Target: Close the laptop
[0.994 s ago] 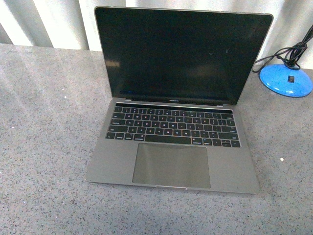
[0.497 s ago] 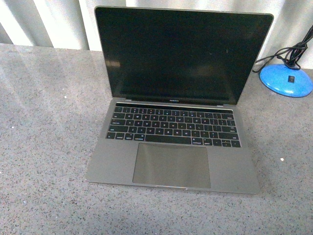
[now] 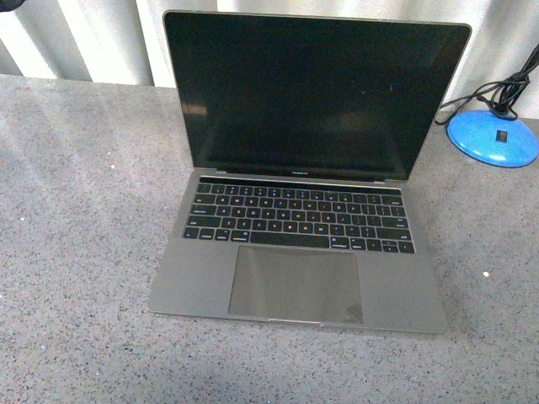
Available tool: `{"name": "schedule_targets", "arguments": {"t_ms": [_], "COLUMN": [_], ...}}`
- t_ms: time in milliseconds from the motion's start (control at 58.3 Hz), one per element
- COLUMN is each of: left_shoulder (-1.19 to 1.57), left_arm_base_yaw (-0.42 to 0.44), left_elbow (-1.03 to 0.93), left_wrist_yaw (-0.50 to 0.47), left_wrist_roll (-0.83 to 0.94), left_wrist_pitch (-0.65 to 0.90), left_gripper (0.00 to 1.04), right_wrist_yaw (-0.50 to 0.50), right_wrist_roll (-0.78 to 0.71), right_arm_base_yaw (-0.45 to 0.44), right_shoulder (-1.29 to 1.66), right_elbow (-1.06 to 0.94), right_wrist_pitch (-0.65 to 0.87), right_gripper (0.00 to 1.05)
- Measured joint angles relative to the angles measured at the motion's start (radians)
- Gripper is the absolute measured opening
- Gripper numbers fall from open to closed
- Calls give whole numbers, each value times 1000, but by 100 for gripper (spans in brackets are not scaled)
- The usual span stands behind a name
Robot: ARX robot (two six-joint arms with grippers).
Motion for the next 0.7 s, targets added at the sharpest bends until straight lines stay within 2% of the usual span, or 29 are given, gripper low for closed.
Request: {"name": "schedule_targets", "arguments": {"t_ms": [171, 446, 703], "left_shoulder": [74, 151, 161], "left_arm_base_yaw": [-5, -27, -52], "left_elbow": [79, 207, 265], "left_wrist_yaw": [2, -23, -26], "left_wrist_roll": [47, 80, 64], "left_wrist_pitch": [-61, -240, -287], "left_gripper": [4, 4, 4], "right_wrist_yaw": [-5, -46, -76], "right_wrist_roll": [-11, -18, 3], "right_arm_base_yaw": [1, 13, 34], "right_shoulder": [71, 119, 135], "right_elbow": [70, 152, 154], "right_wrist_pitch": [-19, -44, -29], "right_gripper": [1, 1, 1]}}
